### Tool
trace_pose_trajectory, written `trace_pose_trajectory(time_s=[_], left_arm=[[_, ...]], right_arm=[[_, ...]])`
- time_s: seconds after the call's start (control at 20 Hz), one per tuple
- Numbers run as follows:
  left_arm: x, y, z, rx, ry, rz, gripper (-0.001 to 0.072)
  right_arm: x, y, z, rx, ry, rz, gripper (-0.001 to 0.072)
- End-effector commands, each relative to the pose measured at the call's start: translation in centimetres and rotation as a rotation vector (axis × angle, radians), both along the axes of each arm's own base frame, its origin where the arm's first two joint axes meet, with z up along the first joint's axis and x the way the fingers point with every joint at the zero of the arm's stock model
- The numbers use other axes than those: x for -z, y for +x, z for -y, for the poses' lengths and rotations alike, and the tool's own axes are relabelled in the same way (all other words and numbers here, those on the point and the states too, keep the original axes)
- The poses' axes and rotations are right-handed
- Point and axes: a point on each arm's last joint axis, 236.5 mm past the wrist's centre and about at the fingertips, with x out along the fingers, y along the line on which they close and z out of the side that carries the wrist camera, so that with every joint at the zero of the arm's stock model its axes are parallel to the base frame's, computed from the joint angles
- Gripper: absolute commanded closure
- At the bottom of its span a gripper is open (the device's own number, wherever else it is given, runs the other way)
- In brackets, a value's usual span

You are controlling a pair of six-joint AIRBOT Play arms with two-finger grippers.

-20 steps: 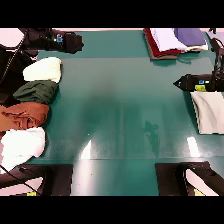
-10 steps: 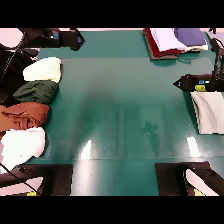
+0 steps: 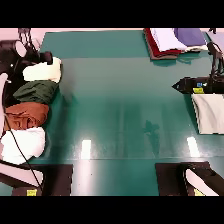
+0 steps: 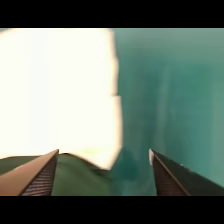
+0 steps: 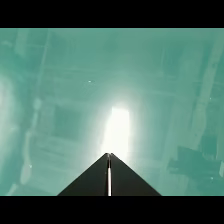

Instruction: Fold the shirts.

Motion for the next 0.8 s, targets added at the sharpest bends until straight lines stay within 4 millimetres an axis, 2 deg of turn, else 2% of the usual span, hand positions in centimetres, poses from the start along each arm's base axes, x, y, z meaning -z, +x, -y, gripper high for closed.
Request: trace_pose_trajectory(time_s=[0.0,0.1,0.2,0.35,0.4,0.45,0.5,0.6,0.65,0.75], left_arm=[[7.6,1.1,-4.6,-0.074,0.003,-0.094,0.0035],[9.9,1.8,-5.2,-0.080,0.001,-0.097,0.0035],[11.2,2.5,-5.2,-0.077,0.001,-0.091,0.0036],[11.7,3.0,-5.2,-0.076,-0.002,-0.073,0.0038],[11.6,3.1,-5.2,-0.075,-0.001,-0.073,0.0178],[11.6,2.9,-5.2,-0.077,-0.002,-0.085,0.0508],[11.5,2.7,-5.2,-0.077,-0.002,-0.095,0.0677],[10.5,2.3,-5.2,-0.083,-0.004,-0.122,0.0685],[8.8,2.4,-5.3,-0.084,-0.001,-0.115,0.0685],[2.1,3.2,-5.1,-0.076,0.011,-0.008,0.0685]], right_arm=[[0.3,-0.1,-0.1,0.000,0.003,-0.006,0.0693],[0.3,-0.1,-0.1,0.000,0.003,-0.007,0.0694],[0.2,-0.1,-0.1,0.000,0.005,-0.005,0.0694],[0.2,-0.1,-0.1,0.000,0.007,-0.005,0.0694],[0.2,-0.1,-0.2,0.000,0.007,-0.005,0.0693],[0.2,-0.1,-0.2,0.000,0.008,-0.005,0.0694],[0.2,-0.1,-0.2,0.000,0.008,-0.005,0.0694],[0.1,-0.1,-0.2,0.000,0.010,-0.003,0.0694],[-0.2,0.0,-0.2,-0.001,0.009,0.003,0.0694],[-2.4,0.6,-0.2,-0.003,0.004,0.055,0.0694]])
